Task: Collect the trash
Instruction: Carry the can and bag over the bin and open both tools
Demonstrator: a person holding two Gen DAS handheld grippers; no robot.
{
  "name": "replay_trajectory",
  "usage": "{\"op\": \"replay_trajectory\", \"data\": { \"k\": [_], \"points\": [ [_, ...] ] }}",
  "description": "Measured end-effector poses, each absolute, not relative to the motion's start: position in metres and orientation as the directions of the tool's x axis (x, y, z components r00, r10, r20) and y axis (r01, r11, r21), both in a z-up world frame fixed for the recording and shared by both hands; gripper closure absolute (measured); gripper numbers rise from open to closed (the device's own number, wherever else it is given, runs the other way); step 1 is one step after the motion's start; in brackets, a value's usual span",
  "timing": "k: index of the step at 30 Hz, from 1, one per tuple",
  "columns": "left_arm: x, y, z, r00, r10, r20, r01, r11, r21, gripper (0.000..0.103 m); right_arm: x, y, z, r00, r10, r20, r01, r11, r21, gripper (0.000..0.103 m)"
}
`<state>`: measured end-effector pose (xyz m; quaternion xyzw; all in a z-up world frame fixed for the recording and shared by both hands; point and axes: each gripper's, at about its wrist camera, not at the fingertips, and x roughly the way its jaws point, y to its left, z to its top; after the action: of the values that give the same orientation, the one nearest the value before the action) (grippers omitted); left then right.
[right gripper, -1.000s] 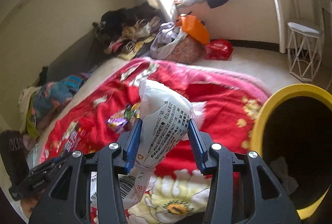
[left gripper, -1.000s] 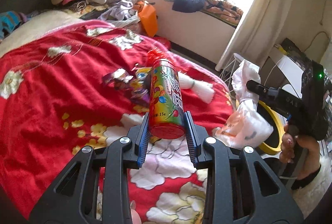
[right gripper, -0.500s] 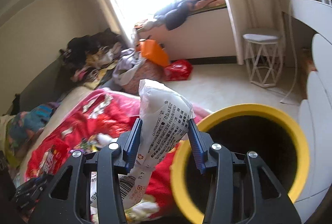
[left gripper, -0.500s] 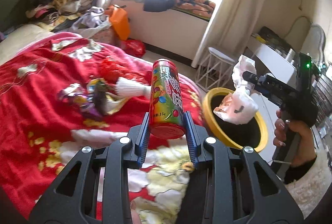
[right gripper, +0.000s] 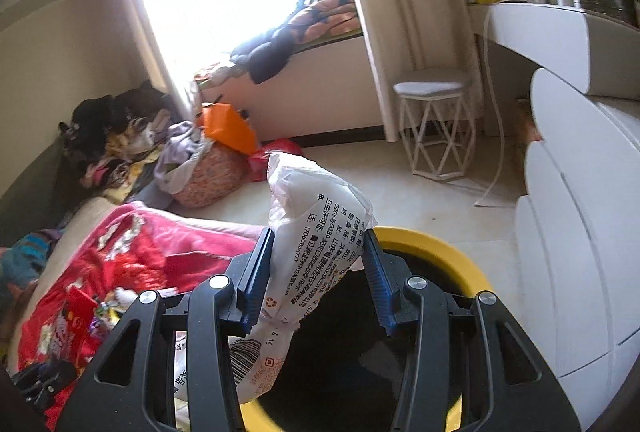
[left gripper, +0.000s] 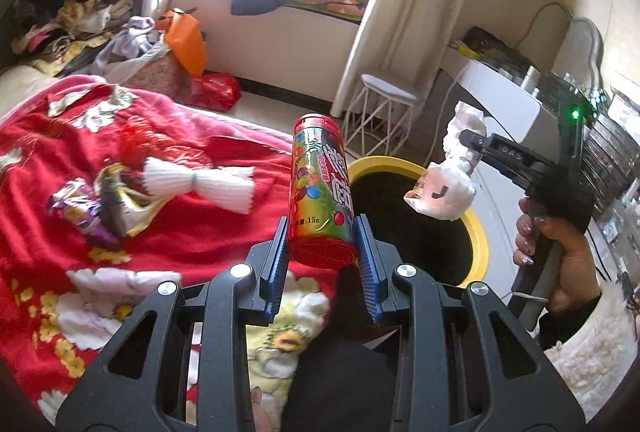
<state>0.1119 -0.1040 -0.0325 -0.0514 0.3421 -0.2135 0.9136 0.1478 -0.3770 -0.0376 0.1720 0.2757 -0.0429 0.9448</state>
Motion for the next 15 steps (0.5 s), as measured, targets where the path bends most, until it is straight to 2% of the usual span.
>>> {"op": "replay_trajectory", "data": {
  "k": [15],
  "points": [
    [0.129,-0.165,-0.047,0.604,-0.489,-0.63,0.476,0.855,-0.207,0.077,0.141,-0.416,-0.06,0.809,-0.137,-0.571,0.308,0.927,0.214,0.06]
  ]
}}
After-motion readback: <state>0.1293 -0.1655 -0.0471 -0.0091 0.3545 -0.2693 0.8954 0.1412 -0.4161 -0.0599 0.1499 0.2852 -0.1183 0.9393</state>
